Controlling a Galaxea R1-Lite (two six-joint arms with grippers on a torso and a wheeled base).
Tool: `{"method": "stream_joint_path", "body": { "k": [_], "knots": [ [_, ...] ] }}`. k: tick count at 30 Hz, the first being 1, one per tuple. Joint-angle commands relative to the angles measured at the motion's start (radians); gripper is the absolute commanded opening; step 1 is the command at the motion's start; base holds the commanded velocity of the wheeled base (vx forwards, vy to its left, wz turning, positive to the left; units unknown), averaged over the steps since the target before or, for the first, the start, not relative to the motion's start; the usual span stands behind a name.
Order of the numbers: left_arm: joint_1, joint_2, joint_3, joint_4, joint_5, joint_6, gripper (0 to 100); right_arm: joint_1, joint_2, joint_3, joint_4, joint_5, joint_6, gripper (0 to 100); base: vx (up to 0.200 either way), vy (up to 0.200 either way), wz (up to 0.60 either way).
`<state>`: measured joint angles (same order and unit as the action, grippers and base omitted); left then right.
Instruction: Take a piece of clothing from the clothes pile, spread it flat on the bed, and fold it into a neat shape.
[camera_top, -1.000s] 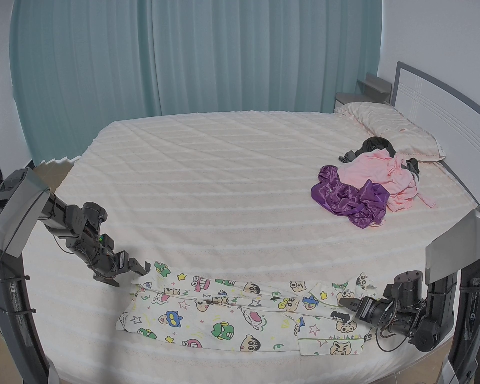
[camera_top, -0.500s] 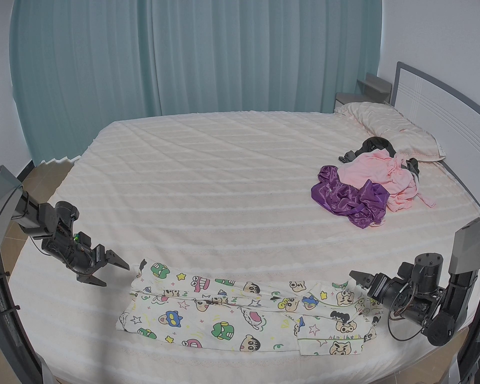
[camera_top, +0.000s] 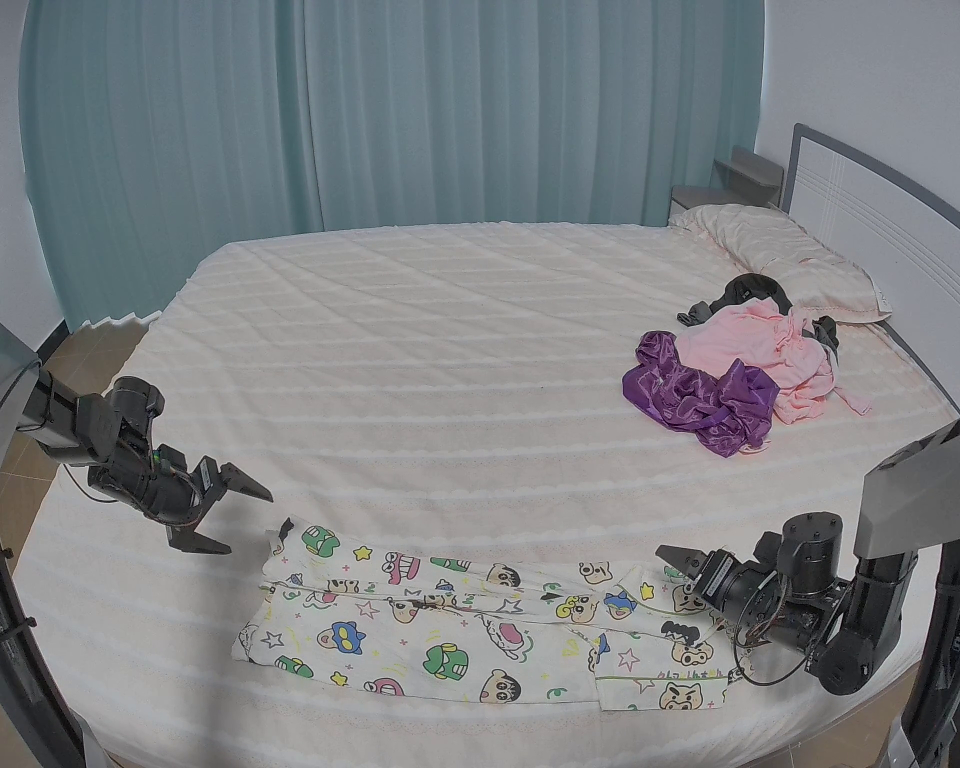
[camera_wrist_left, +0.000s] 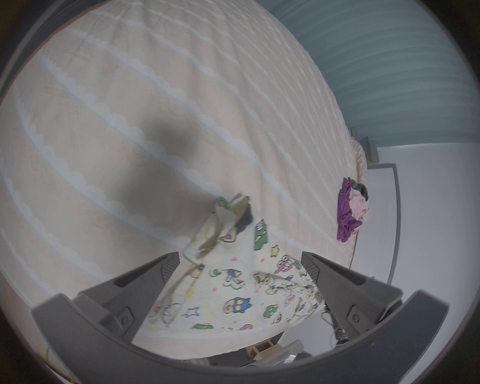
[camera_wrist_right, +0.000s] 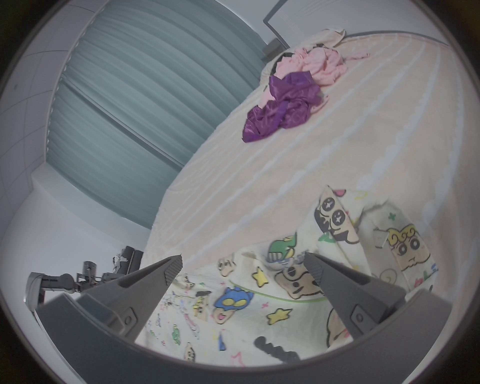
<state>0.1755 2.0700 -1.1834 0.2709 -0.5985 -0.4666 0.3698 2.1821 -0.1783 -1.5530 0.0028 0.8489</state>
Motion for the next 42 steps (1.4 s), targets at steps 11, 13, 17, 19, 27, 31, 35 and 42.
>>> {"method": "stream_joint_path", "body": {
  "k": [11, 13, 17, 19, 27, 31, 35, 42],
  "knots": [
    [-0.234, 0.009, 0.024, -0.165, 0.097, -0.19, 100, -0.077, 0.139, 0.005, -0.007, -0.003, -0.028, 100, 0.0, 0.0, 0.0],
    [-0.254, 0.03, 0.038, -0.173, 0.14, -0.19, 100, -0.078, 0.128, 0.01, -0.007, -0.004, -0.031, 100, 0.0, 0.0, 0.0],
    [-0.268, 0.047, 0.059, -0.2, 0.167, -0.187, 100, -0.078, 0.085, 0.017, -0.007, -0.012, -0.039, 100, 0.0, 0.0, 0.0],
    [-0.268, 0.056, 0.064, -0.209, 0.184, -0.181, 100, -0.086, 0.068, 0.022, -0.007, -0.026, -0.05, 100, 0.0, 0.0, 0.0],
    [-0.252, 0.042, 0.111, -0.231, 0.215, -0.19, 100, -0.111, -0.038, 0.017, -0.006, -0.037, -0.067, 100, 0.0, 0.0, 0.0],
    [-0.2, -0.056, 0.18, -0.234, 0.094, -0.195, 100, -0.091, -0.039, 0.003, -0.006, -0.026, -0.08, 100, 0.0, 0.0, 0.0],
    [-0.169, -0.099, 0.225, -0.252, 0.059, -0.193, 100, -0.071, -0.001, -0.015, -0.006, -0.018, -0.136, 100, 0.0, 0.0, 0.0],
    [-0.162, -0.108, 0.314, -0.348, 0.065, -0.187, 100, -0.115, 0.024, -0.004, 0.014, 0.086, -0.344, 100, 0.0, 0.0, 0.0]
  ]
}}
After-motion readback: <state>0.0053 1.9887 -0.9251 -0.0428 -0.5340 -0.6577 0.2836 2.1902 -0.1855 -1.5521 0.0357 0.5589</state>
